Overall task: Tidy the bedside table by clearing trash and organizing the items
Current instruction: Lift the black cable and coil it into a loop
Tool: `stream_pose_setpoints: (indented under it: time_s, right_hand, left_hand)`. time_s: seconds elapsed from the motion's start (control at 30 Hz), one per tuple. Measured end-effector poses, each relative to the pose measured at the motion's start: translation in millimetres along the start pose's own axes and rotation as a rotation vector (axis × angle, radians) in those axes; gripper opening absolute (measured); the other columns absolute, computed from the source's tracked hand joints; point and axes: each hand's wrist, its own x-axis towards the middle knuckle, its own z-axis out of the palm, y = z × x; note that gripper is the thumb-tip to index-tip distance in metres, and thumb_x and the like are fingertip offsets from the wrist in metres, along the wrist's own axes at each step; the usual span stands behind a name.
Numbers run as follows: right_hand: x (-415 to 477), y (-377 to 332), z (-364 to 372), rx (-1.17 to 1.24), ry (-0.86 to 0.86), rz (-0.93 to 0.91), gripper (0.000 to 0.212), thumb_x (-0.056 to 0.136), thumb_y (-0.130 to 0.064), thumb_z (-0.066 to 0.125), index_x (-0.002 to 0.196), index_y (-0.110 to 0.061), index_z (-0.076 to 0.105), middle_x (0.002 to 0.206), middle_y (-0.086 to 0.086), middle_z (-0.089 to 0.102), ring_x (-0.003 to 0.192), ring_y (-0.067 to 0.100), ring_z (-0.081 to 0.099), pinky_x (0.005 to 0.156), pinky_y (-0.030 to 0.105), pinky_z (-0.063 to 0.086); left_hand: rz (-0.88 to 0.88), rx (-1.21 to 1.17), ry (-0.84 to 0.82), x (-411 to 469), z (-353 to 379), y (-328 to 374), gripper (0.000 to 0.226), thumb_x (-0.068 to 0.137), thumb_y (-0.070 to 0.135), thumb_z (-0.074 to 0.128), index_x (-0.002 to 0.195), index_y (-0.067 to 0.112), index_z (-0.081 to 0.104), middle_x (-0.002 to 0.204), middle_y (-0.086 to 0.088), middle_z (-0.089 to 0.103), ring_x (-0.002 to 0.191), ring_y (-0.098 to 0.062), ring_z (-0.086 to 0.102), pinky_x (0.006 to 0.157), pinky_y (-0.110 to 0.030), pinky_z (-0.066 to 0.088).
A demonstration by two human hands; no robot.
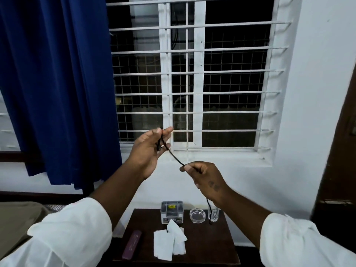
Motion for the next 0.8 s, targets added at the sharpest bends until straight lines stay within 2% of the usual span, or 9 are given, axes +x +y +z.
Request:
stream_pose_setpoints:
  time_s: [0.1, 0.17, 0.27, 0.33, 0.43, 0.5, 0.57, 0.7, 0.8]
  right_hand:
    - [1, -12, -3, -0.061, -0.025, -0.032, 0.017, 0.094, -0.024, 0.067, 0.09, -0.011, 0.078, 0.067, -0.016, 0.071, 0.061, -0.004, 0.061, 0.063, 0.008, 0.042]
    - [3, -20, -6, -0.136, -0.047, -0.052, 0.017, 0.092, -0.03, 0.067, 0.086, -0.018, 0.078, 0.08, -0.002, 0.075, 0.068, 0.009, 0.062, 0.068, 0.022, 0.044]
    - [9, -28, -10, -0.242, -0.083, -0.118, 0.019, 0.093, -0.036, 0.063, 0.086, -0.024, 0.076, 0.079, -0.002, 0.073, 0.064, 0.003, 0.054, 0.063, 0.021, 0.041]
    - [15, -34, -10, -0.254, -0.073, -0.171, 0.019, 0.093, -0.034, 0.063, 0.084, -0.023, 0.075, 0.077, -0.004, 0.072, 0.064, 0.002, 0.056, 0.065, 0.023, 0.044]
    - [25, -38, -13, -0.224, -0.02, -0.186, 0.018, 0.092, -0.031, 0.066, 0.08, -0.019, 0.072, 0.075, -0.002, 0.07, 0.067, 0.007, 0.06, 0.07, 0.032, 0.049]
    - [31, -37, -16, -0.177, 0.005, -0.177, 0.017, 0.09, -0.029, 0.07, 0.079, -0.016, 0.072, 0.069, -0.005, 0.065, 0.064, 0.005, 0.056, 0.067, 0.027, 0.047]
    - [35, -33, -18, -0.097, 0.038, -0.156, 0.016, 0.089, -0.025, 0.073, 0.08, -0.012, 0.072, 0.067, -0.007, 0.061, 0.063, 0.005, 0.053, 0.065, 0.022, 0.045]
    - [40, -21, -21, 0.086, 0.166, -0.084, 0.019, 0.089, -0.022, 0.073, 0.085, -0.004, 0.071, 0.058, -0.014, 0.059, 0.053, -0.002, 0.049, 0.055, 0.01, 0.042]
    - [32, -3, -15, 0.164, 0.212, 0.008, 0.021, 0.093, -0.025, 0.068, 0.086, -0.006, 0.07, 0.057, -0.012, 0.059, 0.048, 0.001, 0.046, 0.05, 0.016, 0.041]
  left_hand:
    - [-0.041, 0.26, 0.045, -4, -17, -11, 0.021, 0.104, 0.021, 0.05, 0.088, 0.016, 0.061, 0.121, -0.004, 0.075, 0.124, -0.018, 0.064, 0.111, -0.046, 0.043]
    - [-0.076, 0.415, 0.018, -11, -22, -18, 0.024, 0.104, 0.022, 0.05, 0.085, 0.015, 0.063, 0.117, 0.0, 0.077, 0.109, -0.005, 0.069, 0.106, -0.04, 0.044]
    - [-0.113, 0.522, -0.05, -21, -22, -29, 0.018, 0.102, 0.02, 0.055, 0.091, 0.008, 0.065, 0.102, -0.001, 0.08, 0.069, 0.004, 0.064, 0.078, -0.027, 0.044]
    - [-0.132, 0.564, -0.098, -28, -16, -34, 0.023, 0.102, 0.02, 0.054, 0.096, 0.001, 0.066, 0.095, -0.005, 0.08, 0.061, -0.004, 0.051, 0.063, -0.018, 0.044]
    - [-0.155, 0.485, -0.141, -34, -9, -36, 0.028, 0.104, 0.02, 0.051, 0.097, -0.001, 0.068, 0.091, -0.014, 0.079, 0.076, -0.02, 0.052, 0.071, -0.026, 0.041]
    - [-0.187, 0.391, -0.152, -36, -7, -36, 0.027, 0.104, 0.019, 0.05, 0.092, 0.008, 0.071, 0.086, -0.015, 0.076, 0.096, -0.032, 0.056, 0.083, -0.039, 0.036]
    - [-0.229, 0.338, -0.188, -40, -6, -36, 0.027, 0.104, 0.018, 0.051, 0.089, 0.012, 0.072, 0.087, -0.015, 0.076, 0.11, -0.04, 0.059, 0.089, -0.042, 0.036]
    - [-0.274, 0.158, -0.274, -50, -3, -36, 0.018, 0.101, 0.021, 0.052, 0.093, 0.009, 0.064, 0.117, -0.023, 0.073, 0.125, -0.031, 0.063, 0.106, -0.046, 0.041]
    - [-0.25, -0.044, -0.293, -52, 2, -30, 0.025, 0.103, 0.021, 0.048, 0.091, 0.01, 0.067, 0.135, -0.024, 0.064, 0.131, -0.034, 0.059, 0.114, -0.052, 0.041]
